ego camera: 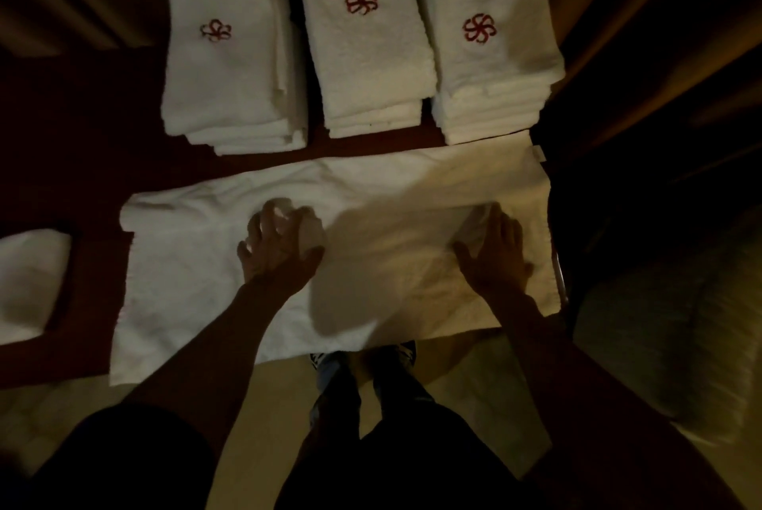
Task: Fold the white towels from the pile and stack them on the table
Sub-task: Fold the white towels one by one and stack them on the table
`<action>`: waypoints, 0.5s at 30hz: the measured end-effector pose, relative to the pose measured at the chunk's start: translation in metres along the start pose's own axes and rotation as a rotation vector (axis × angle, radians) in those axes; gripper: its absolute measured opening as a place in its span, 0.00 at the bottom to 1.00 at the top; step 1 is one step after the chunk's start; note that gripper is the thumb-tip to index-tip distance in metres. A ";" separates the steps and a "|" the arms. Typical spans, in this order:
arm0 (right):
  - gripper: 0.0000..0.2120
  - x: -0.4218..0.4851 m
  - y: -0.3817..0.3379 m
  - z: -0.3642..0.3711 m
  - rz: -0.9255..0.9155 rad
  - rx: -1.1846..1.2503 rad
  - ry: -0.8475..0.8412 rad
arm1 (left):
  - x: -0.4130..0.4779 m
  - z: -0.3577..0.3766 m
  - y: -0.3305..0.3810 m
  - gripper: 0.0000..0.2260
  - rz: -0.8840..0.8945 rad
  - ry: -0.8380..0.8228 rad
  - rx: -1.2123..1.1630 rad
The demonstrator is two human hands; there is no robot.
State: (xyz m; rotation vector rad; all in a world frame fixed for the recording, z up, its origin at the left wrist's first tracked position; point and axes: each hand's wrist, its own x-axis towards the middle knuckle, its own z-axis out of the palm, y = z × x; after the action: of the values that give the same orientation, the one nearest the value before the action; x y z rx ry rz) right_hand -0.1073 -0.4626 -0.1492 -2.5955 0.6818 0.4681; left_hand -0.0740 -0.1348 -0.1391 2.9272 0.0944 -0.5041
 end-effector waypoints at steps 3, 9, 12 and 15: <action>0.44 -0.003 0.007 0.003 -0.031 -0.057 -0.036 | -0.008 0.004 0.000 0.35 -0.034 -0.074 0.024; 0.44 -0.007 -0.004 0.007 -0.017 -0.157 -0.055 | -0.029 0.012 -0.015 0.35 -0.030 0.081 0.020; 0.42 -0.012 -0.021 0.011 -0.150 -0.182 -0.058 | -0.031 0.009 -0.031 0.35 -0.085 0.070 0.006; 0.46 -0.016 -0.028 0.025 -0.186 -0.189 -0.176 | -0.028 0.009 -0.049 0.37 -0.142 -0.062 -0.015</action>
State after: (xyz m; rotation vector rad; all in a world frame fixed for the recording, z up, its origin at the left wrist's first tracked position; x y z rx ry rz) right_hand -0.1107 -0.4225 -0.1554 -2.7167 0.3474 0.7214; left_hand -0.1072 -0.0895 -0.1458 2.9011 0.2985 -0.6115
